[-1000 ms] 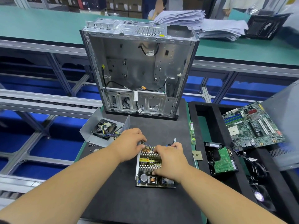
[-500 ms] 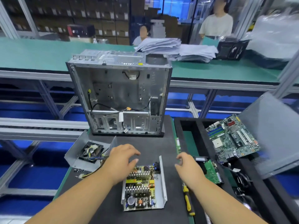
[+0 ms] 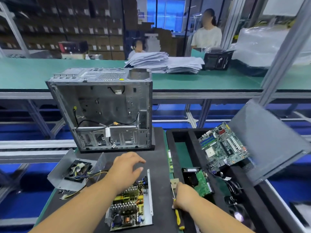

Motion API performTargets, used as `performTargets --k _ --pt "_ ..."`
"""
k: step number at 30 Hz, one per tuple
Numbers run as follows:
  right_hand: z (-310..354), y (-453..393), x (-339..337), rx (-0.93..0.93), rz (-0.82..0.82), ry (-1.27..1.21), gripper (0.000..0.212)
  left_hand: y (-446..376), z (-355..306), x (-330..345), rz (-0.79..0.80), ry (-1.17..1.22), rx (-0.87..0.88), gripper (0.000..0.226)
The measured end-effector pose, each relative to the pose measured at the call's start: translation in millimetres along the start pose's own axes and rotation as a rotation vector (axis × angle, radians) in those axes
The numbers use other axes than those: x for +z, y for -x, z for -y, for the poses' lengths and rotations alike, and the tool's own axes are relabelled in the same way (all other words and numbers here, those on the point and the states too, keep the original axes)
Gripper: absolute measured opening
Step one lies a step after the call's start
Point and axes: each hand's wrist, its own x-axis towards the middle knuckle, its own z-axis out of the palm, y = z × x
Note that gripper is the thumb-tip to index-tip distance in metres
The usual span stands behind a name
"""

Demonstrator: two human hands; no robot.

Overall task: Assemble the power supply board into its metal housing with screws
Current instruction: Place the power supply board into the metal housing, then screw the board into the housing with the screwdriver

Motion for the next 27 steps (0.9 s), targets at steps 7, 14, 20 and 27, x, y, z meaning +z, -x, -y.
performTargets --k 7,14,20,27 --pt "-10 1 0 -0.084 -0.031 -0.089 0.035 0 -16 4 0.029 0.012 -0.035 0.024" --pt "1 16 -38 -0.229 -0.203 -0.489 0.017 -1 -34 13 0.045 0.145 -0.159 0.025" --pt "27 45 -68 -0.513 -0.138 -0.666 0.015 -5 -33 17 -0.077 0.680 -0.511 0.011" --pt "48 59 -77 -0.622 -0.003 -0.669 0.013 17 -8 -4 -0.207 1.030 -0.623 0.017"
